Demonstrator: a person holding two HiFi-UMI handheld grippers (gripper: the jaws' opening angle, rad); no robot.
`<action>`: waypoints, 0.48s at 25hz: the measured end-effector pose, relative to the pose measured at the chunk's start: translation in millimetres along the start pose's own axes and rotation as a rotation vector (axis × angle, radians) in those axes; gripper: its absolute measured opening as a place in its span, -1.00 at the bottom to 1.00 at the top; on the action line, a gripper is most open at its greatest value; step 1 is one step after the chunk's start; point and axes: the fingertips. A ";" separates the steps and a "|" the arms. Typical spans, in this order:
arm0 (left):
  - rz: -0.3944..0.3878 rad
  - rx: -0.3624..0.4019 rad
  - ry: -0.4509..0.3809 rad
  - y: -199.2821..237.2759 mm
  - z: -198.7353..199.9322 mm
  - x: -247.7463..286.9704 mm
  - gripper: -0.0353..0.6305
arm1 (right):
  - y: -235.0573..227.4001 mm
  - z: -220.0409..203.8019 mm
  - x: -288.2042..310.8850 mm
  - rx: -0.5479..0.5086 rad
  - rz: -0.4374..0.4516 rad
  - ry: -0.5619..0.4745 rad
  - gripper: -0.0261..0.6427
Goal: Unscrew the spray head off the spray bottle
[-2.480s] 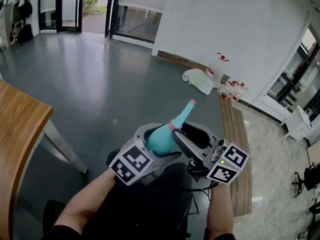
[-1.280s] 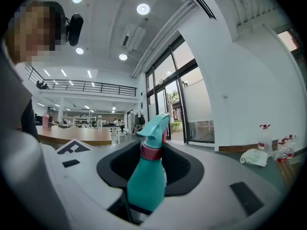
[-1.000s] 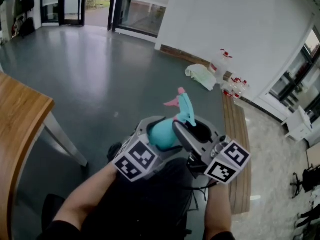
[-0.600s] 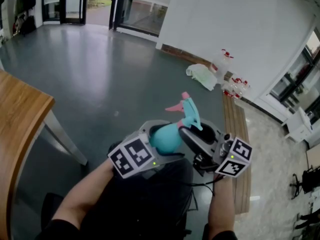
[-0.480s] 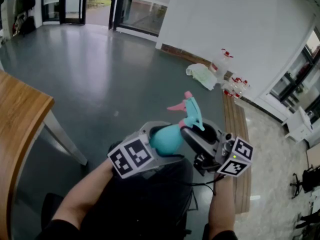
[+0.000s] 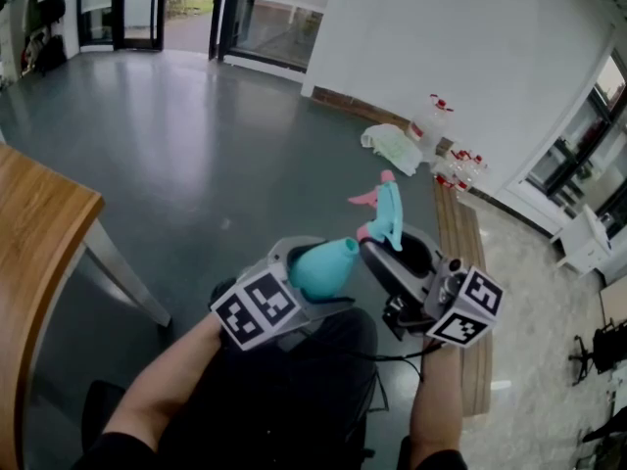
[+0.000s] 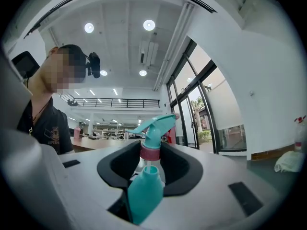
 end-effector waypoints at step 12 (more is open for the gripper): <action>0.053 0.028 0.037 10.0 -9.1 -3.5 0.41 | -4.1 35.3 16.4 -0.141 -0.078 -0.053 -0.52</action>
Point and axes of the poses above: the fingertips, and each gripper's own axes: x forward along the fingers, y to its left, z out of its top, and after that the axes turned 14 degrees about -y, right-handed
